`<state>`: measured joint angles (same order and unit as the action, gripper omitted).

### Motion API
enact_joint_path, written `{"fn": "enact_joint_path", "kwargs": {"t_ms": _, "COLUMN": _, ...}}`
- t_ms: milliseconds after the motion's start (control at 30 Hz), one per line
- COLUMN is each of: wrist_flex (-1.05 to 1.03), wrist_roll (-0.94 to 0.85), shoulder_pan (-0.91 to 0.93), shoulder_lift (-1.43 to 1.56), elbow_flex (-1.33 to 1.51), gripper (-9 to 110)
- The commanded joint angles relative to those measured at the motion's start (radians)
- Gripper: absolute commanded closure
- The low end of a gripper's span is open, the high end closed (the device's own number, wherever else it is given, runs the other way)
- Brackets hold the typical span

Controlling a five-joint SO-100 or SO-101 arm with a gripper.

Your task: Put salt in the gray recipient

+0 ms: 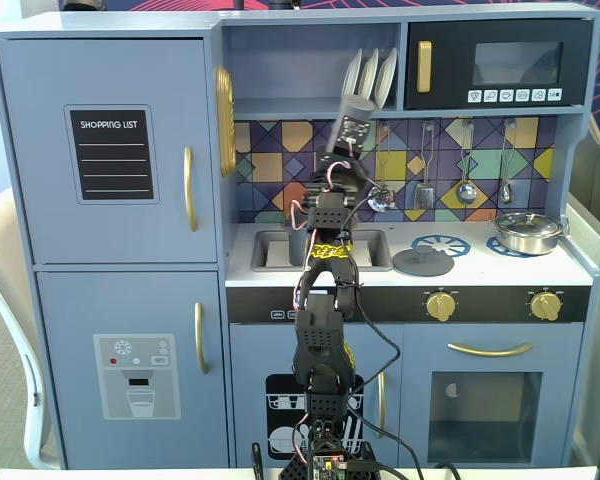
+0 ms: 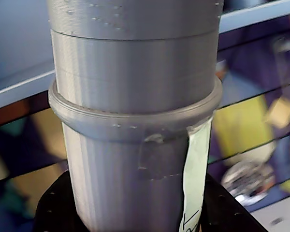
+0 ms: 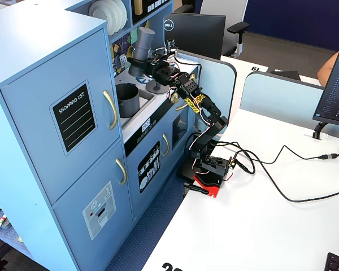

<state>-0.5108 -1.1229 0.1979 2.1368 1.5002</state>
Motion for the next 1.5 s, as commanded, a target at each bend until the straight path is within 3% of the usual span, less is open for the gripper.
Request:
{"fn": "enact_joint_path", "kwargs": {"t_ms": 0, "wrist_flex": -0.020, "wrist_roll": 0.114, "shoulder_pan": -0.103, "shoulder_lift": 0.067, "elbow_flex": -0.081, "gripper": 101}}
{"fn": "enact_joint_path", "kwargs": {"t_ms": 433, "wrist_flex": -0.032, "wrist_roll": 0.568, "shoulder_pan": -0.307, "shoulder_lift": 0.037, "elbow_flex": -0.107, "gripper": 101}}
{"fn": "enact_joint_path", "kwargs": {"t_ms": 967, "wrist_flex": -0.034, "wrist_roll": 1.094, "shoulder_pan": -0.357, "shoulder_lift": -0.071, "elbow_flex": -0.175, "gripper": 101}}
{"fn": "enact_joint_path", "kwargs": {"t_ms": 1467, "wrist_flex": -0.086, "wrist_roll": 1.707, "shoulder_pan": -0.383, "shoulder_lift": -0.086, "elbow_flex": -0.176, "gripper": 101}}
